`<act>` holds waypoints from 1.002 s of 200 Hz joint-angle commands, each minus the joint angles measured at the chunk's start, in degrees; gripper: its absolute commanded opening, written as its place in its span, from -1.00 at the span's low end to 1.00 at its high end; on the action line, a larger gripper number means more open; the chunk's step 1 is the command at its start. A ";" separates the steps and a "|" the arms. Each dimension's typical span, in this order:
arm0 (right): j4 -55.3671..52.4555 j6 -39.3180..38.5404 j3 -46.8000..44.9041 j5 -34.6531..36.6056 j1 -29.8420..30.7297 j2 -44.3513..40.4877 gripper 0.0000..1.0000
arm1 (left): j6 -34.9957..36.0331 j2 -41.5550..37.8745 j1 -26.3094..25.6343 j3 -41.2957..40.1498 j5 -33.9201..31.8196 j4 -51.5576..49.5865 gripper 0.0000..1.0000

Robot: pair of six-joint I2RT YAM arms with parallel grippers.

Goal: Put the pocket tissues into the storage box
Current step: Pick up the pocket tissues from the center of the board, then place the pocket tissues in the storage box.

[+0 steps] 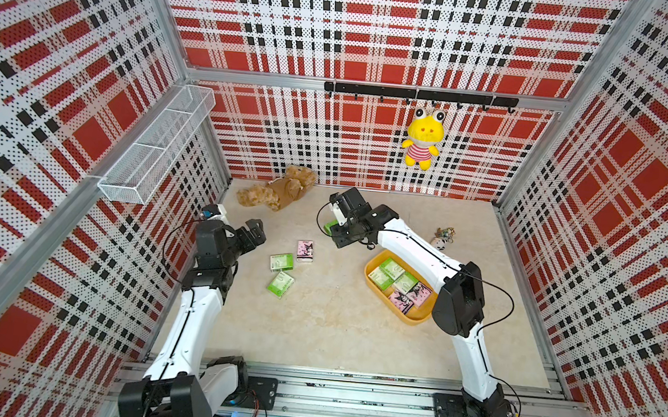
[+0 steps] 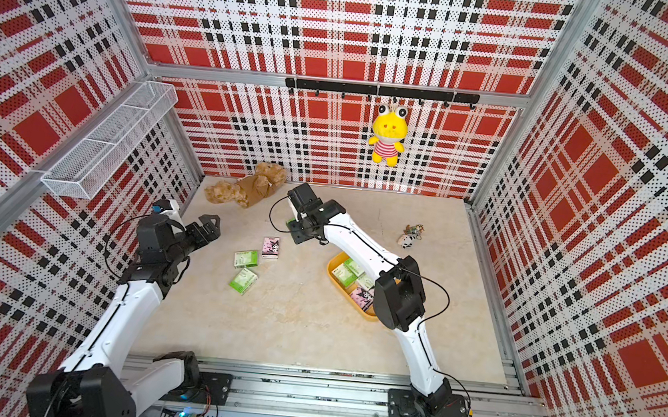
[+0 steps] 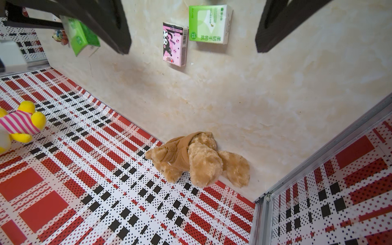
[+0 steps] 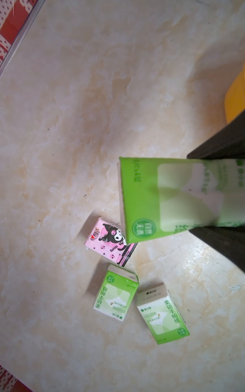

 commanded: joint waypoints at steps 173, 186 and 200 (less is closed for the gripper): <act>2.01 1.72 -45.39 0.24 -7.58 -35.20 -0.09 | 0.01 1.38 -2.56 1.99 -1.40 -0.17 0.99; 2.18 1.51 -46.62 -0.84 -9.02 -35.21 -0.09 | 0.10 1.38 -2.55 1.95 -1.34 -0.17 0.99; 1.98 0.40 -47.24 -0.85 -9.96 -35.01 -0.09 | 0.18 1.39 -2.55 1.87 -1.34 -0.17 0.98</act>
